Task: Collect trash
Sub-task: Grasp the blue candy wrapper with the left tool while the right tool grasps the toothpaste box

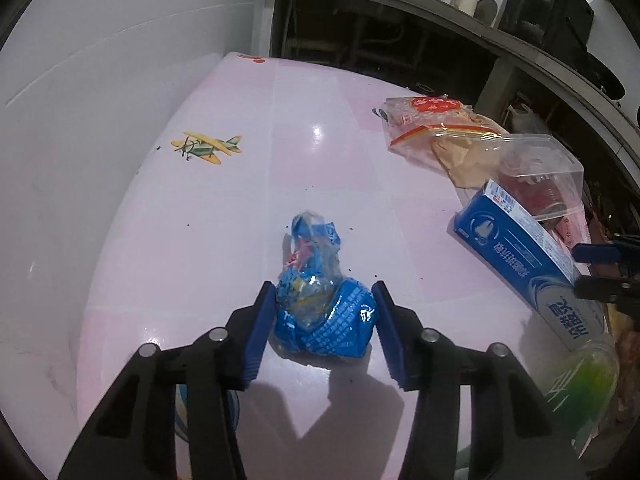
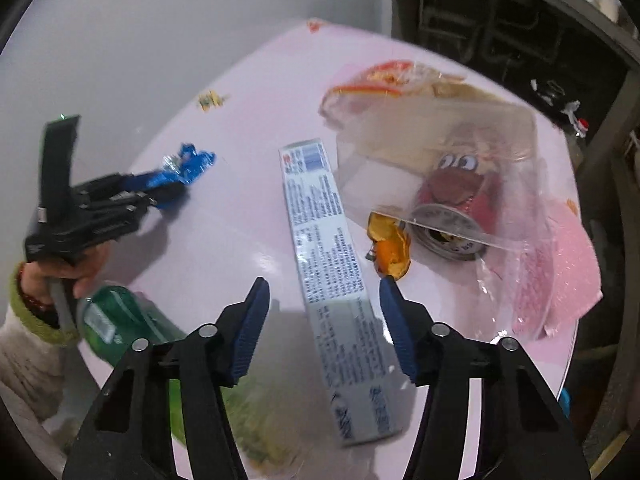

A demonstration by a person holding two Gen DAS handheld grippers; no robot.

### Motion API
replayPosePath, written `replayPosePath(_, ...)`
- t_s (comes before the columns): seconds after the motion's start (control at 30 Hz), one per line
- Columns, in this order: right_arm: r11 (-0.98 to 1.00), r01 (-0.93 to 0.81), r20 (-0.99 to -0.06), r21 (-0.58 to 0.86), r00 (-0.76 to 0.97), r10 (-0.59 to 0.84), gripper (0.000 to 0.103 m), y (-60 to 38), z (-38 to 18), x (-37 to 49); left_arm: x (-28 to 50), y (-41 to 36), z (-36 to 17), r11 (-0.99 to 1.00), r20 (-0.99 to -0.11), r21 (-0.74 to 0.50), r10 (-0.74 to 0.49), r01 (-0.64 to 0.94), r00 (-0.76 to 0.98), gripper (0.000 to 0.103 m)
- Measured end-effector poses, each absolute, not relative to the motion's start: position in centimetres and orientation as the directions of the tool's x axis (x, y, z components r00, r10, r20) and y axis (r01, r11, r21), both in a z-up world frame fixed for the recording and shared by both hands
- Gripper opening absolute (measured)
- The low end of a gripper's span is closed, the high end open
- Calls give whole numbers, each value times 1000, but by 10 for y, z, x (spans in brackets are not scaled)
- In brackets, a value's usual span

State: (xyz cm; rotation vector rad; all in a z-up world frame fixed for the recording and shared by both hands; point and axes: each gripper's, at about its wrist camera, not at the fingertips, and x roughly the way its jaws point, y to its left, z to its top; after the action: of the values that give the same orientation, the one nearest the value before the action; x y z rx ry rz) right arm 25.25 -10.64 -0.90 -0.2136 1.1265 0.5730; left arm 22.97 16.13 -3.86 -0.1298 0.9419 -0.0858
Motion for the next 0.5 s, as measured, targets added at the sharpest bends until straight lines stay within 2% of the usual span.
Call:
replayPosePath(0.23,822,-563,-924,87,263,278,36,-108,-23,250,234,163,-40,988,-794,-157,-130,7,594,39)
replayPosePath(0.5,794,-607,-919,47,285,273,33,-104,-22,246,230,168,-39,983,-778,-185,-137,-16,613,33)
